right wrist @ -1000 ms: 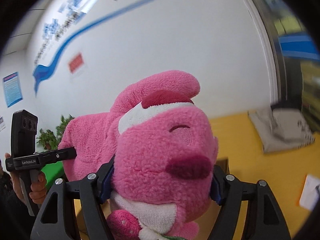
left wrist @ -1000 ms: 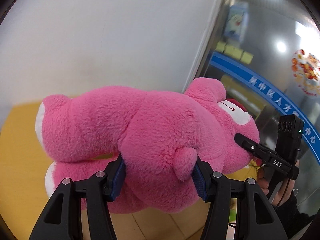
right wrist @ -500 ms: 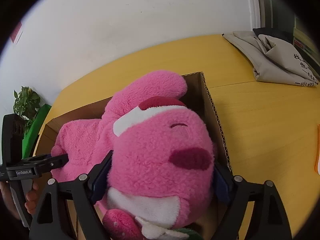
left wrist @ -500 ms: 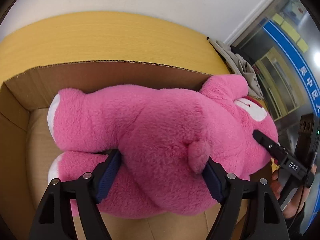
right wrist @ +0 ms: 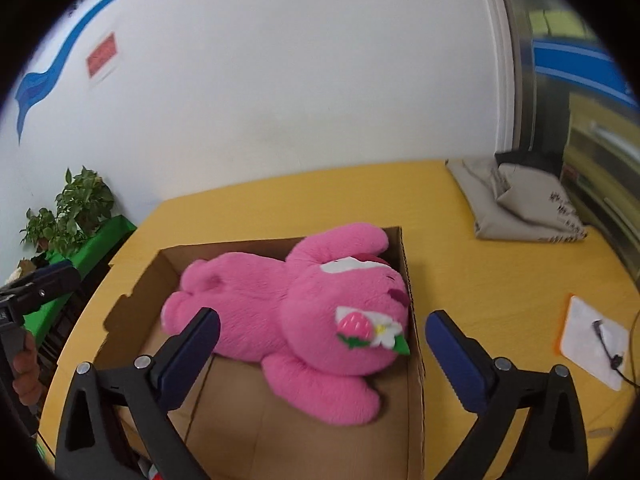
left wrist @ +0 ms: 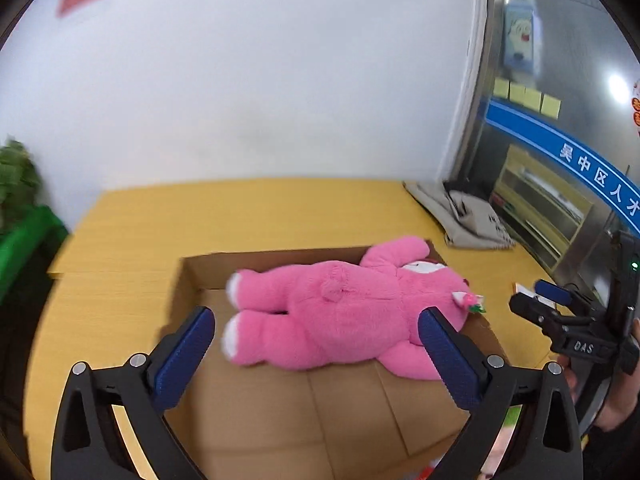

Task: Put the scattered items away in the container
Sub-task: 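Lower the pink bear into the box and open both grippers, then move both grippers back toward the white panda plush beside the box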

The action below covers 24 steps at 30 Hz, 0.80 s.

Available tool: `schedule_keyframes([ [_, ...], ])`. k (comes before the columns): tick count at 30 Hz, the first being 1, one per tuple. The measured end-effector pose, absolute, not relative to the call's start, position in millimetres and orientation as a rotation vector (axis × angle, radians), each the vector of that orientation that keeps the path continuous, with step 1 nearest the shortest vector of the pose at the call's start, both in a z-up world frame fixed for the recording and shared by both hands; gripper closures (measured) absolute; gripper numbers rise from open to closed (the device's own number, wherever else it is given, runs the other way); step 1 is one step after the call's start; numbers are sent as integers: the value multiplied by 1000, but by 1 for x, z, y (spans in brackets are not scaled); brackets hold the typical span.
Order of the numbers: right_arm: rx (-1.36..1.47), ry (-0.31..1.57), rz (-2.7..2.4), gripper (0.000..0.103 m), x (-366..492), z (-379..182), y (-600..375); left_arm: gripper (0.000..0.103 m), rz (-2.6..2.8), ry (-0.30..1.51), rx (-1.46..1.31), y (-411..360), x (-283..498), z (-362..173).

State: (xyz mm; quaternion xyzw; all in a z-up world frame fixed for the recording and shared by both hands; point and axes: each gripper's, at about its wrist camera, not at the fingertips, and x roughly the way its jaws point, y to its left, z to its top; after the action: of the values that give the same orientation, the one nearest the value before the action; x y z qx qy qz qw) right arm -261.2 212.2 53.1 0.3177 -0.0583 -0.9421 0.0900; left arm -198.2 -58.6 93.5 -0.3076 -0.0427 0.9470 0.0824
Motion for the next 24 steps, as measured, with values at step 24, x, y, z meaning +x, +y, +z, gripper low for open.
schedule_keyframes([
  [24,890,2,-2878,0,-96,55,175,0,2870,-150,-927,-29,-44,60],
])
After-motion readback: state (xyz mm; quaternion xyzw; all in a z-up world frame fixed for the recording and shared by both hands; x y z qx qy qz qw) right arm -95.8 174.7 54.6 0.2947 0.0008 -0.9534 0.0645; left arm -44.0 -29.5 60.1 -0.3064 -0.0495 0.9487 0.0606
